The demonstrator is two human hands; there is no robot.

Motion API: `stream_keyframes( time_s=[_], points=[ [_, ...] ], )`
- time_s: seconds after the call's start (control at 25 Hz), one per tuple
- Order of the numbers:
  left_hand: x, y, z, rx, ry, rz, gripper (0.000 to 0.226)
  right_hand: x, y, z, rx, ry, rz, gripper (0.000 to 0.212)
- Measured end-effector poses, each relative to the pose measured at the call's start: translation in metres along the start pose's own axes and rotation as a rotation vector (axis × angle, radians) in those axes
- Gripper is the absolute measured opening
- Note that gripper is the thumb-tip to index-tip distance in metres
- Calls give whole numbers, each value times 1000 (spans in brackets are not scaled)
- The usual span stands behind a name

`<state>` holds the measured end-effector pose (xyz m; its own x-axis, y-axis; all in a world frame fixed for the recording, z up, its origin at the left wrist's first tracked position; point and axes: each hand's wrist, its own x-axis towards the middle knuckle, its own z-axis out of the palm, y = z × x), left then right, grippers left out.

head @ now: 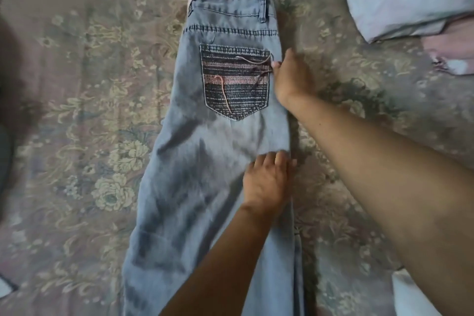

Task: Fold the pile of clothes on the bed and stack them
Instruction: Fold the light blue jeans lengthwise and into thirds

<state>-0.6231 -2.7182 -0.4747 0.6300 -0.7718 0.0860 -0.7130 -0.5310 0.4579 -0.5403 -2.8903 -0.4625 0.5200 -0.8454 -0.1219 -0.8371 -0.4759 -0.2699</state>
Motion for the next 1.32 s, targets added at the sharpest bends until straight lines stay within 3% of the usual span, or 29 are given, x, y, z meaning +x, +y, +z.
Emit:
stream_keyframes(
  time_s=[0.12, 0.2, 0.28, 0.4, 0.48, 0.56, 0.68, 0.8, 0.92, 1.0, 1.08, 1.16, 1.28, 1.32],
  points=[
    [-18, -38, -24, 114, 123, 21, 40, -42, 2, 27, -141, 264, -489, 55],
    [-32, -71, -35, 284, 25, -32, 58, -77, 14, 46, -232, 123, -742, 59],
    [-38, -96, -28, 360, -252, -15, 70, -90, 23, 49, -354, -154, -686, 62],
    [-26, -103, -23, 347, -552, -37, 74, -91, 11, 38, -466, -314, -521, 60],
    [-35, -102, -39, 327, -505, 26, 76, -124, 14, 29, -389, -204, -517, 60],
    [-76, -104, -56, 234, -340, 142, 73, -192, 42, 26, -311, -100, -588, 59],
    [-219, -104, -90, 105, -428, 346, 73, -355, 98, 8, -296, -261, -771, 62],
    [-327, -117, -112, 191, -503, 495, 73, -478, 131, 6, -401, -314, -979, 62],
    [-351, -130, -112, 248, -460, 541, 49, -507, 143, 9, -467, -337, -932, 57],
    [-359, -130, -113, 282, -449, 679, 52, -506, 138, 2, -421, -338, -1085, 57],
    [-369, -129, -119, 254, -444, 757, 37, -509, 130, -8, -387, -426, -1188, 63],
    [-368, -125, -125, 160, -360, 722, 24, -510, 126, -12, -346, -451, -1120, 63],
    [-357, -119, -140, 139, -293, 750, 28, -508, 123, -9, -344, -628, -952, 85],
    [-354, -119, -143, 127, -284, 755, 27, -508, 120, -12, -370, -650, -952, 81]
  ],
)
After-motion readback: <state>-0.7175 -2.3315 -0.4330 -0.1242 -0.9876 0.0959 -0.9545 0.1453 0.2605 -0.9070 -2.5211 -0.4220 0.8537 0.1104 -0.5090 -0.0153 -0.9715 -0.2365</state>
